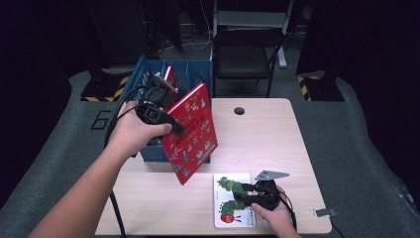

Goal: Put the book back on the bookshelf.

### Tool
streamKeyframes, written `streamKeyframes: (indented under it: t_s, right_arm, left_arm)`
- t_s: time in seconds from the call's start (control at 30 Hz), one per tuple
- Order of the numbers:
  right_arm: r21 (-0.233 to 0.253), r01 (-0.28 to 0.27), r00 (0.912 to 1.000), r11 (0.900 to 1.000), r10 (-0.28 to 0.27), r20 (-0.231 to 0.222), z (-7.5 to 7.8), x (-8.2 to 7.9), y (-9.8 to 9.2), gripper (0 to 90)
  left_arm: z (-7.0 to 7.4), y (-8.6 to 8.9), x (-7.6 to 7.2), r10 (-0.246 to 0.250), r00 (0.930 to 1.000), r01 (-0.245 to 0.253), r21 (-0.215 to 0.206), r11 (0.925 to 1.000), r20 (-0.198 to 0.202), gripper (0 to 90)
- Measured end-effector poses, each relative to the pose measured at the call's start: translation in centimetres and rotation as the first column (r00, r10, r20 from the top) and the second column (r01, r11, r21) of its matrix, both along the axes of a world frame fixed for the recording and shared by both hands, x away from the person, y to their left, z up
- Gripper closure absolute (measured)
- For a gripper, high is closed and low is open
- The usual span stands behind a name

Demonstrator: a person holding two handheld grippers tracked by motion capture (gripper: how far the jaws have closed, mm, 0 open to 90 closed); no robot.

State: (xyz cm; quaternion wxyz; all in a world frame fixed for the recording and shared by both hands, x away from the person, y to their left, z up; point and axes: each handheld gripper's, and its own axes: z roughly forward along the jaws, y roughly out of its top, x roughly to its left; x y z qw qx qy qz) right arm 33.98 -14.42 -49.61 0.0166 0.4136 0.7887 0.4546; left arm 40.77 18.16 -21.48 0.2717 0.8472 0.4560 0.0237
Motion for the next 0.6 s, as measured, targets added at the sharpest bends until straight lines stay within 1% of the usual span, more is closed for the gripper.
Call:
streamKeyframes:
  t_s: [0.07,0.13,0.3,0.37,0.47,0.5,0.6]
  right_arm:
    - [-0.001,-0.002,1.0,1.0,0.002,-0.002,0.0,0.0,0.0,42.3]
    - [-0.003,-0.006,1.0,1.0,0.006,0.007,-0.1,0.1,0.0,42.4]
    - [-0.003,-0.005,1.0,1.0,0.005,0.008,-0.1,0.1,0.0,42.3]
    - [-0.005,-0.006,0.9999,1.0,0.006,0.01,-0.1,0.1,0.0,42.3]
    - [-0.004,-0.002,1.0,1.0,0.002,0.004,-0.1,0.1,0.0,42.4]
    - [-0.004,-0.002,1.0,1.0,0.002,0.003,-0.1,0.1,0.0,42.3]
    - [-0.003,0.0,1.0,1.0,0.0,-0.001,-0.1,0.0,0.0,42.3]
  left_arm:
    - [0.1,0.3,0.2,0.008,1.0,-0.008,0.0,1.0,-0.001,78.9]
    - [0.2,0.8,0.4,0.019,0.9998,-0.019,-0.001,0.9998,-0.004,78.8]
    - [0.3,1.8,0.8,0.053,0.9986,-0.053,0.011,0.9985,-0.003,78.8]
    - [0.4,2.2,1.0,0.073,0.9973,-0.073,0.015,0.9972,0.002,78.8]
    - [0.5,2.8,1.3,0.086,0.9963,-0.086,0.022,0.9961,-0.005,78.8]
    - [0.5,2.9,1.4,0.099,0.9951,-0.099,0.018,0.9949,-0.004,78.8]
    - [0.5,3.4,1.6,0.116,0.9932,-0.116,0.017,0.9932,-0.011,78.8]
